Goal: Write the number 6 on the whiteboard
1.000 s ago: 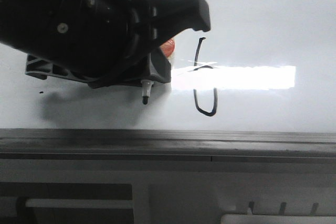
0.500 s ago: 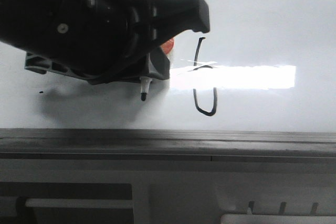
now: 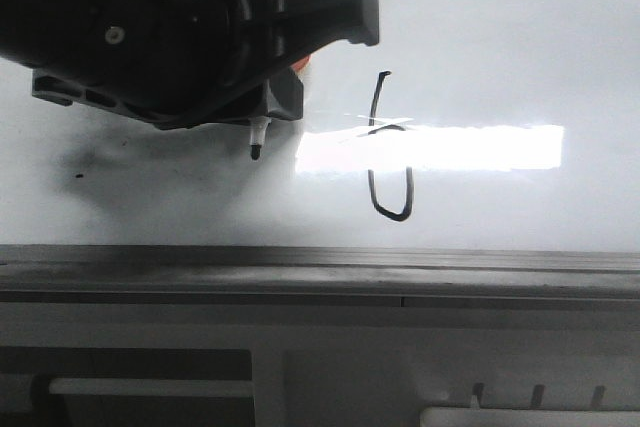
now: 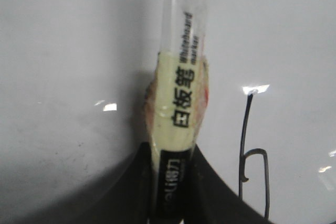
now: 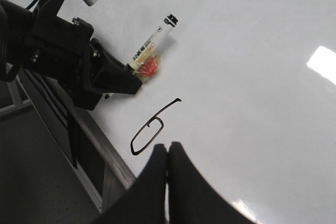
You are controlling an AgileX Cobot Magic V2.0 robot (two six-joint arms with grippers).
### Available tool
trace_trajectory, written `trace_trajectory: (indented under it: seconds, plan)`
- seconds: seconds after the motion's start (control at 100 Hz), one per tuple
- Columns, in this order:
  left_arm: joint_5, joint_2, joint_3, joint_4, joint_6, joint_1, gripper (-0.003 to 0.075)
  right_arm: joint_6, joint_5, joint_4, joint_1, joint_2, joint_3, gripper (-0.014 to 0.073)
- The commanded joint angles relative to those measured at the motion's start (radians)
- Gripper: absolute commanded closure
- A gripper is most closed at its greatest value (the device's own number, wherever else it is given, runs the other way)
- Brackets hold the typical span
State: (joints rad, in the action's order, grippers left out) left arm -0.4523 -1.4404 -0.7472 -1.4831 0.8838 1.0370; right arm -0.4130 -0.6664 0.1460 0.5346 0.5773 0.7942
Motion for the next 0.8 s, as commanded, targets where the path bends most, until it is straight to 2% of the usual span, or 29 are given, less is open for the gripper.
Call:
trace_trajectory:
  seconds: [0.0,0.22,0.79]
  plan:
    - [-0.176,-0.016,0.0,-0.031,-0.001,-0.027,0.0739,0.001,0.082,0.018,-0.005,0.0,0.026,0.0658]
    - [-0.149,-0.016,0.002,-0.092,-0.001,-0.027,0.0739,0.001,0.082,0.028,-0.005,0.0,0.026,0.0658]
    - [-0.152,-0.063,0.035,-0.089,-0.001,-0.027,0.0736,0.001,0.084,0.03,-0.005,0.0,0.026,0.0658]
